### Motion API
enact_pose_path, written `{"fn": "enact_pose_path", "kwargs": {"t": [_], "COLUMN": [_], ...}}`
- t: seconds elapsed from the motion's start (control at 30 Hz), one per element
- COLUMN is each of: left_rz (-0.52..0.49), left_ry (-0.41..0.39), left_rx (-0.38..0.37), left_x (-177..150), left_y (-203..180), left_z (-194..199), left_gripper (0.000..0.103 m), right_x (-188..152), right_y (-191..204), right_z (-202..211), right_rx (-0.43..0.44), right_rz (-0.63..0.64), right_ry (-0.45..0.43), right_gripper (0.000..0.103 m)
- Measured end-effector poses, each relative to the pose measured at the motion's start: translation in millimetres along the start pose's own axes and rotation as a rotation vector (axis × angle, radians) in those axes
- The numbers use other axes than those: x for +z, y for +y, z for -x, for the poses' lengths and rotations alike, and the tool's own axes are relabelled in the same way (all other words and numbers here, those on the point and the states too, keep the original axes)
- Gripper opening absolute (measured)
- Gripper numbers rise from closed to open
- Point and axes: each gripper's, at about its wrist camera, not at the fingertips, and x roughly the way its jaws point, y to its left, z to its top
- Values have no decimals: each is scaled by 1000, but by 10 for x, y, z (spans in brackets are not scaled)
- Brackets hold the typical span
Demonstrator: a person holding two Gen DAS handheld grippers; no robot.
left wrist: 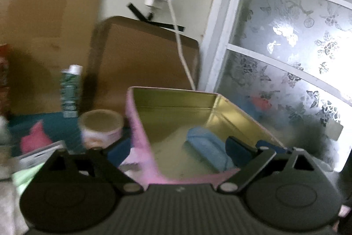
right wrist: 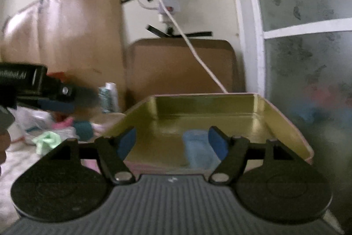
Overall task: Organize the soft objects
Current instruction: 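Carry the blue case into the pink tin box and open the right gripper, then bring the right gripper back over the green cloth and tape dispenser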
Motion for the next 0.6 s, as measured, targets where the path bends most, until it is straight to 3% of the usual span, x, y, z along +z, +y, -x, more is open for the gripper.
{"fn": "enact_pose_path", "kwargs": {"t": [0.17,0.33,0.47,0.6], "left_rz": [-1,15,47,74], "left_ry": [-25,-33,-39,-47], "left_rx": [91,248,356,401], "left_x": [-269,-556,-705,-806], "left_y": [355,810,1154,1357], "left_z": [421,726,862,904], "left_gripper": [100,100,100,100], "right_x": [-50,-189,-288,-288], "right_y": [377,805,1171,1455], "right_z": [112,50,-48,-131], "right_rx": [93,177,241,246], "right_rz": [-45,-74,-37,31], "right_ry": [-31,12,68,62], "right_gripper": [74,67,63,63]}}
